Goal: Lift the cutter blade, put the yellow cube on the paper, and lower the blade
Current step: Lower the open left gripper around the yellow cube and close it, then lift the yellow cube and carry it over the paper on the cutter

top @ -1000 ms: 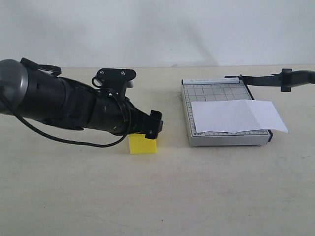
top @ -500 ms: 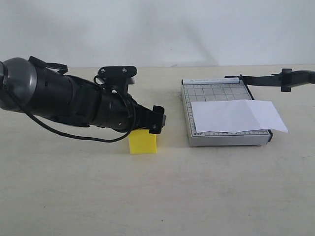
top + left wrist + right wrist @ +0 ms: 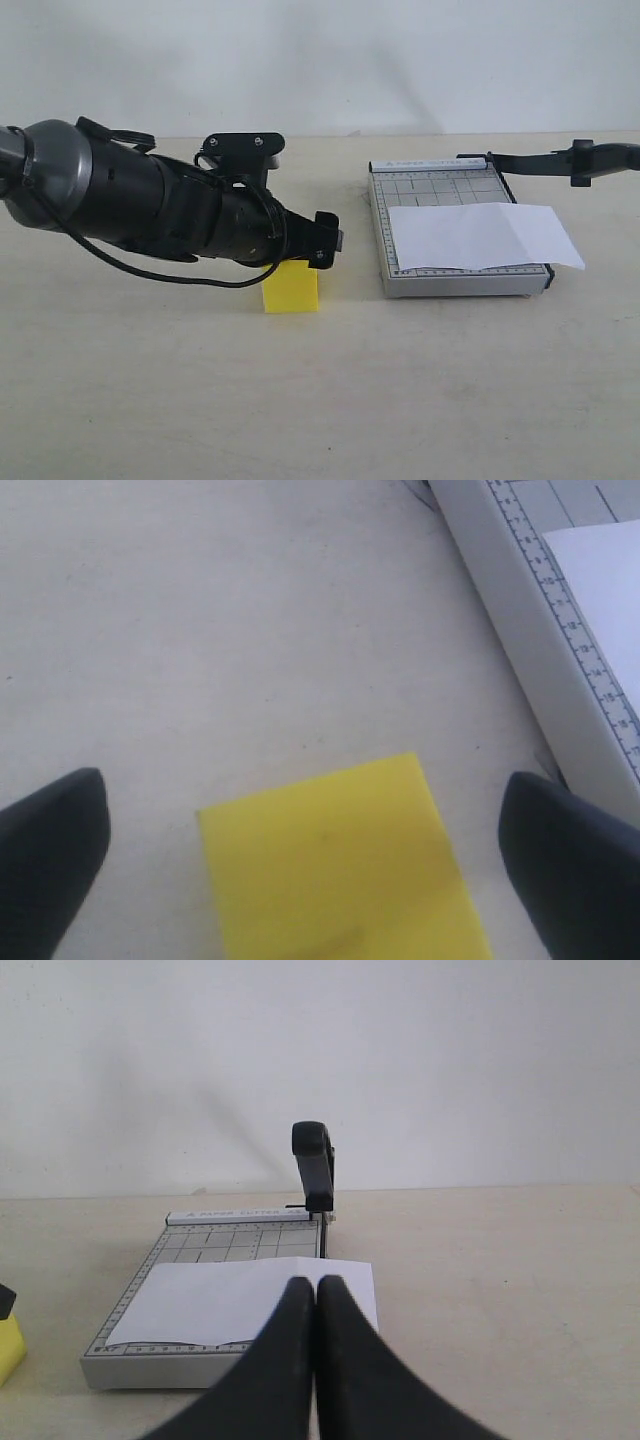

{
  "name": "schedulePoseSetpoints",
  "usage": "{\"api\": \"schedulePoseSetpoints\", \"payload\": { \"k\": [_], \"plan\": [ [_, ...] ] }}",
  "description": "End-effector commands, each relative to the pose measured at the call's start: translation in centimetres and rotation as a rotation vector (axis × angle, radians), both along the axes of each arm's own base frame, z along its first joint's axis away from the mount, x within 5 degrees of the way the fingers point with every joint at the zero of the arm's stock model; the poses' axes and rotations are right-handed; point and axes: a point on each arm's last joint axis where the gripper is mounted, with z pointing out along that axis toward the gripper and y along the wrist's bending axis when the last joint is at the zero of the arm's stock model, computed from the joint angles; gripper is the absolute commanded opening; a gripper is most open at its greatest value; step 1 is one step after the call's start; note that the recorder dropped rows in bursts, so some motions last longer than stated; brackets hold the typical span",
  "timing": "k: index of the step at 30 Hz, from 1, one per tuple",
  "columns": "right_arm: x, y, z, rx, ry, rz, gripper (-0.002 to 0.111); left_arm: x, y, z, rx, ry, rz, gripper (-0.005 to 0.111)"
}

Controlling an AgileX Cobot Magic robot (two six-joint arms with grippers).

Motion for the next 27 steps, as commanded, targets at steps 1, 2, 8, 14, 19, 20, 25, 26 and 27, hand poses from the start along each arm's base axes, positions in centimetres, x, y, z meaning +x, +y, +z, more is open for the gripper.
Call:
{"api": "schedulePoseSetpoints", "payload": {
  "k": [1,2,8,14,19,20,25,26,27],
  "plan": [
    [0.0,0.0,0.1,-0.003,-0.009,-0.003,0.000,0.0,-0.2,0.1,-0.008,0.000,0.014,0.099],
    [0.0,0.0,0.1,-0.003,-0.009,-0.003,0.000,0.0,-0.2,0.1,-0.008,0.000,0.014,0.099],
    [0.0,0.0,0.1,-0.003,-0.009,-0.003,0.000,0.0,-0.2,-0.1,-0.007,0.004,0.015,0.099],
    [0.0,0.0,0.1,-0.003,-0.009,-0.003,0.000,0.0,-0.2,-0.5,-0.015,0.015,0.018,0.099],
    [0.0,0.0,0.1,-0.003,-0.009,-0.003,0.000,0.0,-0.4,-1.6,-0.032,0.049,0.023,0.099],
    [0.0,0.0,0.1,-0.003,-0.009,-0.003,0.000,-0.1,-0.5,-1.9,-0.035,0.055,0.022,0.099],
    [0.0,0.0,0.1,-0.003,-0.009,-0.003,0.000,0.0,-0.6,-2.3,-0.043,0.069,0.023,0.099],
    [0.0,0.0,0.1,-0.003,-0.009,-0.003,0.000,0.0,-0.6,-2.3,-0.044,0.067,0.023,0.099],
    [0.0,0.0,0.1,-0.003,-0.009,-0.003,0.000,0.0,-0.6,-2.3,-0.041,0.066,0.026,0.099]
  ]
}}
